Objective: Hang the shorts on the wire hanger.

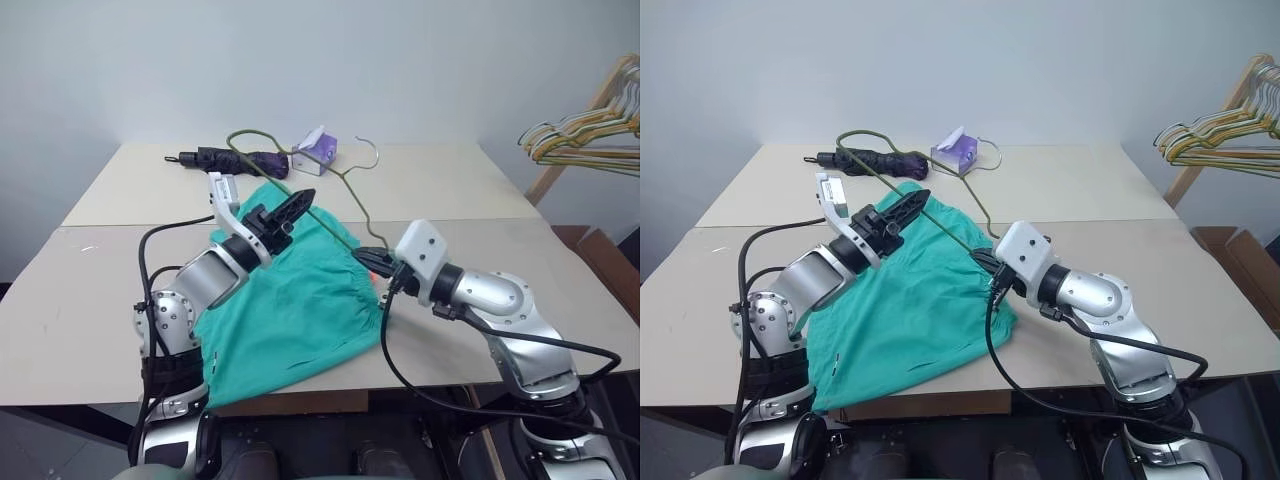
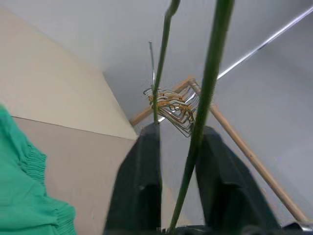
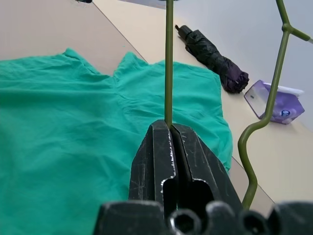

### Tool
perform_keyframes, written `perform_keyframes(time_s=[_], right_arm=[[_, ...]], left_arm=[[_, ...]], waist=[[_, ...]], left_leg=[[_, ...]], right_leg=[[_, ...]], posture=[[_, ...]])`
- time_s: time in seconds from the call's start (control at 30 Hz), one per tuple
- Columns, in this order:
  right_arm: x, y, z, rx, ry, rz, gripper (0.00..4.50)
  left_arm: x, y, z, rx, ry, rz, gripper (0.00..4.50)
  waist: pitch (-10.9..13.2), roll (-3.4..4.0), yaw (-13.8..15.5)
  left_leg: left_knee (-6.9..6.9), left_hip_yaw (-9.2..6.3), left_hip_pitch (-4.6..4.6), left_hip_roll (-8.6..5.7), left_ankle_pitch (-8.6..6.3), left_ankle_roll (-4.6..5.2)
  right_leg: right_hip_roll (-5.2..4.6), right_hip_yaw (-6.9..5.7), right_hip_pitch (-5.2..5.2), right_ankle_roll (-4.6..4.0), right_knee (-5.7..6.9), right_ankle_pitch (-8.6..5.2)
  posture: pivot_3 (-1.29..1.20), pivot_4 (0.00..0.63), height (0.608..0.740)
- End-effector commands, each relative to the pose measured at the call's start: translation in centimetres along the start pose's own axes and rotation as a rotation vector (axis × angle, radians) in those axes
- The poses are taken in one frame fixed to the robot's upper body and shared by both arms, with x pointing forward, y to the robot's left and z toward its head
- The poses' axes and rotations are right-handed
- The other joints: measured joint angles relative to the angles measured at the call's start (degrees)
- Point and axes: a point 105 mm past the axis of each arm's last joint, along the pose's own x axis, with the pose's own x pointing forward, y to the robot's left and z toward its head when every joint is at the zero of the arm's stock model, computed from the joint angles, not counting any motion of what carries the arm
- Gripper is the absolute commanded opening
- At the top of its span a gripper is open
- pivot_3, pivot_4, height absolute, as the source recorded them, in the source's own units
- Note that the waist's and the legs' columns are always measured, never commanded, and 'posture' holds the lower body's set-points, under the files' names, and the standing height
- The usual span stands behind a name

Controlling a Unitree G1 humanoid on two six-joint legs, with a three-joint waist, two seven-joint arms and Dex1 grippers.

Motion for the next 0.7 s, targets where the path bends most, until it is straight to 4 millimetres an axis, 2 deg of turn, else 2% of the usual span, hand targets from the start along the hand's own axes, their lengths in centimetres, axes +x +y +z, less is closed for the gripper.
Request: perform_keyframes(time_s=[0.03,0.17,0.3,0.4,0.5,0.57,0.63,0.7], right_arm=[[-0.3,-0.7,1.4,-0.063,-0.047,-0.04,0.0],[-0.1,-0.8,1.7,-0.093,-0.055,-0.056,0.0],[0.1,-1.0,1.8,-0.11,-0.048,-0.078,0.95],[0.1,-1.1,1.9,-0.137,-0.046,-0.082,1.91],[-0.6,-1.8,2.5,-0.122,-0.061,-0.084,2.96],[-1.1,-2.7,2.5,-0.019,-0.059,-0.078,3.67],[-1.8,-3.7,2.3,0.224,-0.047,-0.014,4.37],[-3.0,-3.7,2.9,0.327,-0.042,0.113,4.37]], left_arm=[[0.3,-0.5,0.7,0.019,-0.03,-0.011,0.02],[0.3,-0.3,0.7,0.059,-0.038,0.006,0.02],[0.3,-0.6,1.0,0.133,-0.075,-0.01,0.0],[0.2,-1.3,1.1,0.181,-0.076,-0.065,0.0],[-0.2,-1.9,2.0,0.245,-0.086,-0.122,0.0],[-0.6,-2.4,2.8,0.286,-0.078,-0.182,0.0],[-1.4,-3.2,3.5,0.346,-0.037,-0.278,0.0],[-2.4,-3.9,4.1,0.406,0.016,-0.384,0.0]], waist=[[0.0,0.0,0.0],[0.0,0.0,-0.01],[0.0,0.0,-0.06],[0.0,0.0,-0.07],[0.0,0.01,-0.11],[0.01,0.01,-0.15],[0.02,0.03,-0.35],[0.05,0.07,-0.34]], left_leg=[[0.0,0.0,0.0,0.0,0.0,0.0],[0.0,0.0,0.0,0.0,0.0,0.0],[0.0,0.01,0.01,0.0,0.0,0.0],[-0.01,0.0,0.0,0.0,0.0,0.0],[-0.02,0.01,-0.01,0.0,0.0,0.0],[-0.02,0.01,-0.01,0.0,0.0,-0.01],[-0.03,0.01,-0.01,0.01,0.0,0.0],[-0.03,0.01,0.0,0.02,0.0,0.0]], right_leg=[[0.0,0.0,0.0,0.0,-0.01,0.0],[0.0,0.0,0.0,0.0,-0.01,0.0],[0.0,0.0,0.0,0.0,-0.01,0.0],[0.01,0.0,-0.01,0.0,-0.02,0.0],[0.01,0.0,-0.01,0.0,-0.04,0.0],[0.01,-0.01,-0.01,0.0,-0.05,0.0],[0.02,-0.01,-0.01,-0.01,-0.04,0.0],[0.02,-0.01,-0.01,-0.03,-0.04,0.02]], posture=[[0.01,0.0,0.74],[0.01,0.0,0.74],[0.0,0.0,0.74],[0.0,0.0,0.74],[0.0,0.0,0.74],[-0.01,0.0,0.74],[0.0,0.0,0.74],[0.01,0.0,0.74]])
